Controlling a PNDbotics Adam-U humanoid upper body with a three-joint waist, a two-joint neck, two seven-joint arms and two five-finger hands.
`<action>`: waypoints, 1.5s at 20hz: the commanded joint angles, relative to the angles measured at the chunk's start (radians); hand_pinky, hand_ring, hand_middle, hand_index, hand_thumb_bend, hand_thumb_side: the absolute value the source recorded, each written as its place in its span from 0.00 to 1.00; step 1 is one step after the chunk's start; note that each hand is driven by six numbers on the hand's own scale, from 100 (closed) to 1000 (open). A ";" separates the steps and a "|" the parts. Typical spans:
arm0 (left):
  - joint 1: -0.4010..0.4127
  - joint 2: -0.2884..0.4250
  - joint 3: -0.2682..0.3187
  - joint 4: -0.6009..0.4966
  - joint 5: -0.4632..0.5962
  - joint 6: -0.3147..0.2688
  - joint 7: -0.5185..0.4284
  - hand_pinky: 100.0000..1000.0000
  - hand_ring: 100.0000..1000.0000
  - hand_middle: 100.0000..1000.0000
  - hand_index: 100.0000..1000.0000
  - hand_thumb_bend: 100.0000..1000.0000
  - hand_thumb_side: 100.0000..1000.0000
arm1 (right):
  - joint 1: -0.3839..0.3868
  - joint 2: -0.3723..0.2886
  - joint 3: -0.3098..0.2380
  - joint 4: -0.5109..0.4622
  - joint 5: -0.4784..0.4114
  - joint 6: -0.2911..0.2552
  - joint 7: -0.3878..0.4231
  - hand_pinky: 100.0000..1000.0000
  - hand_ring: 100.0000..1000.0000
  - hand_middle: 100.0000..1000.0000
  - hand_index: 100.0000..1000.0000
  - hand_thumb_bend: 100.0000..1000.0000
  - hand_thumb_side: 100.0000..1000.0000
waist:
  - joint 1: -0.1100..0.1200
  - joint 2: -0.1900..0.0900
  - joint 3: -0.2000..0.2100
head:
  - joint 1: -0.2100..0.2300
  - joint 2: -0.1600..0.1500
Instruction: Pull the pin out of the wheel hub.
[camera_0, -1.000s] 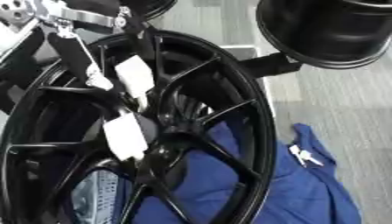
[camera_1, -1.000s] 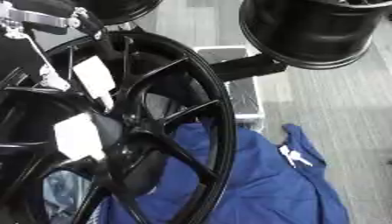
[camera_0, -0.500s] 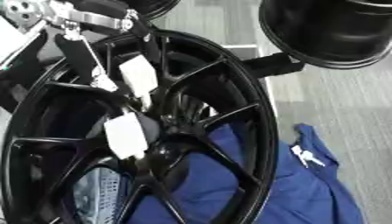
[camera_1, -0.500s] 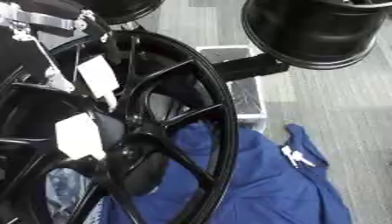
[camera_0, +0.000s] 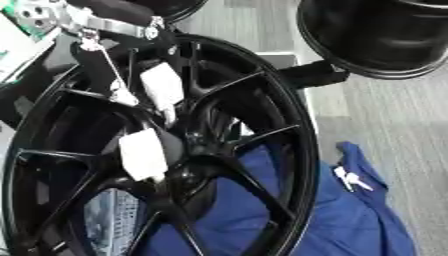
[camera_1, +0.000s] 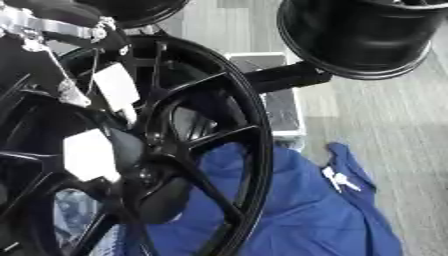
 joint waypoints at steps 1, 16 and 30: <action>-0.014 0.009 0.006 -0.001 0.012 -0.061 -0.063 0.75 0.56 0.40 0.59 0.27 0.02 | -0.006 -0.022 -0.018 -0.012 -0.006 0.001 -0.011 0.73 0.59 0.45 0.68 0.00 0.21 | -0.001 -0.028 -0.003 | 0.004 -0.002; -0.036 0.026 0.094 -0.019 0.084 -0.003 -0.063 0.72 0.51 0.29 0.49 0.22 0.05 | 0.003 -0.014 -0.022 -0.012 -0.017 0.009 -0.032 0.73 0.59 0.45 0.67 0.00 0.21 | -0.002 -0.030 0.000 | -0.003 -0.002; 0.047 0.240 0.490 0.130 0.213 0.077 0.126 0.73 0.50 0.28 0.50 0.07 0.00 | 0.051 -0.026 -0.046 -0.012 -0.012 0.018 -0.060 0.72 0.59 0.45 0.67 0.00 0.21 | 0.003 -0.046 0.055 | -0.057 0.011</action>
